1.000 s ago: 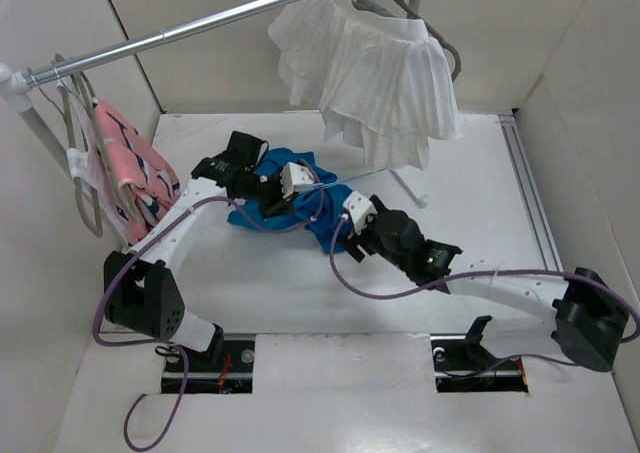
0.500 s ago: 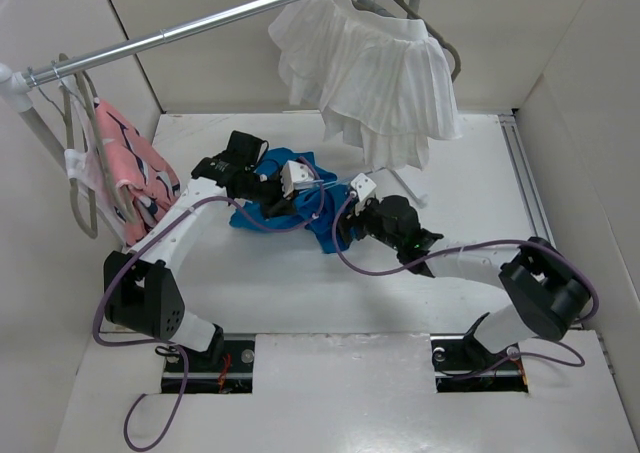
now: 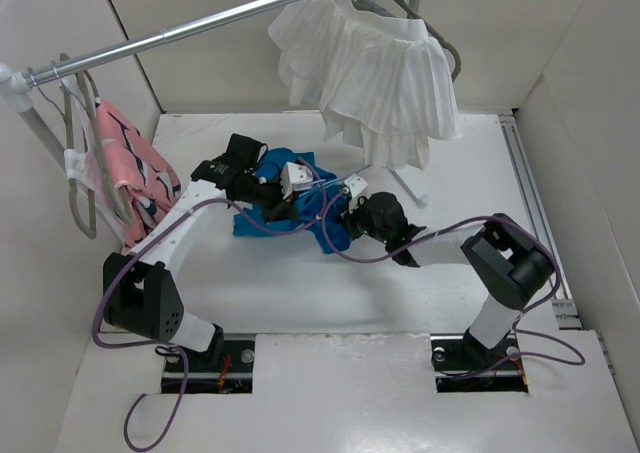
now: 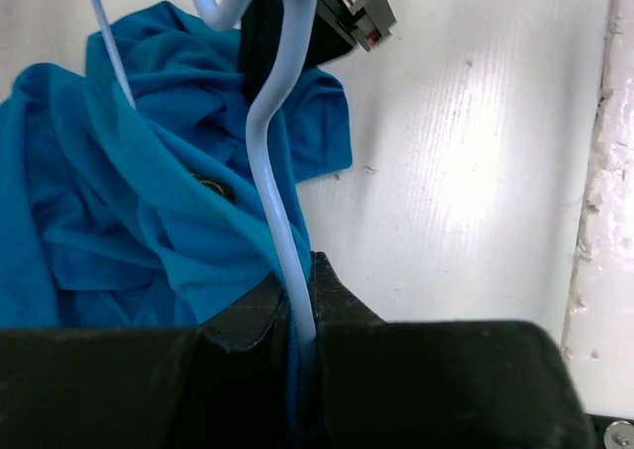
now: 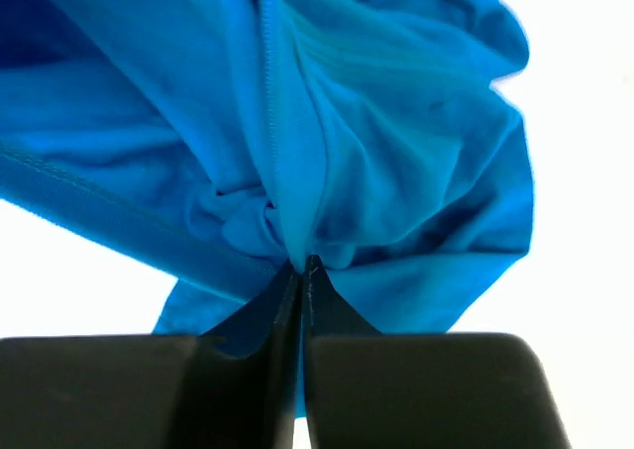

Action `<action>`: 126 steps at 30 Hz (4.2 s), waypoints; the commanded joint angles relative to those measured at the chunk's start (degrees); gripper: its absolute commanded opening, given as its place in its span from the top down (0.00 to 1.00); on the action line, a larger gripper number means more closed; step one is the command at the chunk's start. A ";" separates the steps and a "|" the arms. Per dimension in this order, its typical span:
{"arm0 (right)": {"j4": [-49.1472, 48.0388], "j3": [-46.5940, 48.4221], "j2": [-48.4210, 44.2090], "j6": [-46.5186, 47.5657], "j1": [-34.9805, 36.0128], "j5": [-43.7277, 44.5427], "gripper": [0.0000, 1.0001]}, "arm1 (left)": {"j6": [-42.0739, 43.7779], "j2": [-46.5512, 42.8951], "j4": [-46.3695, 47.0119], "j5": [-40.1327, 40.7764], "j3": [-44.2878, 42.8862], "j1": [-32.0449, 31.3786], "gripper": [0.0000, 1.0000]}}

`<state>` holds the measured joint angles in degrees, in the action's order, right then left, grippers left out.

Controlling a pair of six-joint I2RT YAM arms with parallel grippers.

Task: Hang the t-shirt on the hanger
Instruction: Place tshirt on hanger

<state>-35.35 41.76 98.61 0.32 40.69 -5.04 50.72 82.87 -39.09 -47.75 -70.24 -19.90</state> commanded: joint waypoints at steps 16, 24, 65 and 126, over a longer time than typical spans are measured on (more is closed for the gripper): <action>23.12 -13.01 -22.22 -1.38 -16.86 1.00 1.00 | 27.94 -5.26 -15.23 5.46 6.51 4.26 1.00; 32.44 -14.87 -34.16 4.24 -24.60 0.90 1.00 | 22.58 -5.79 -8.46 13.99 8.80 4.26 1.00; 60.55 22.21 -32.25 37.29 -0.44 -12.54 0.22 | 11.06 -2.19 -8.01 11.63 -3.58 -10.60 1.00; 85.35 45.91 -28.30 41.44 -7.20 -22.58 1.00 | 0.62 -17.81 5.05 12.77 -3.59 -5.24 0.00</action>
<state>45.36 78.04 69.34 43.62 32.29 -30.61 54.48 70.04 -37.47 -28.77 -69.69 -25.32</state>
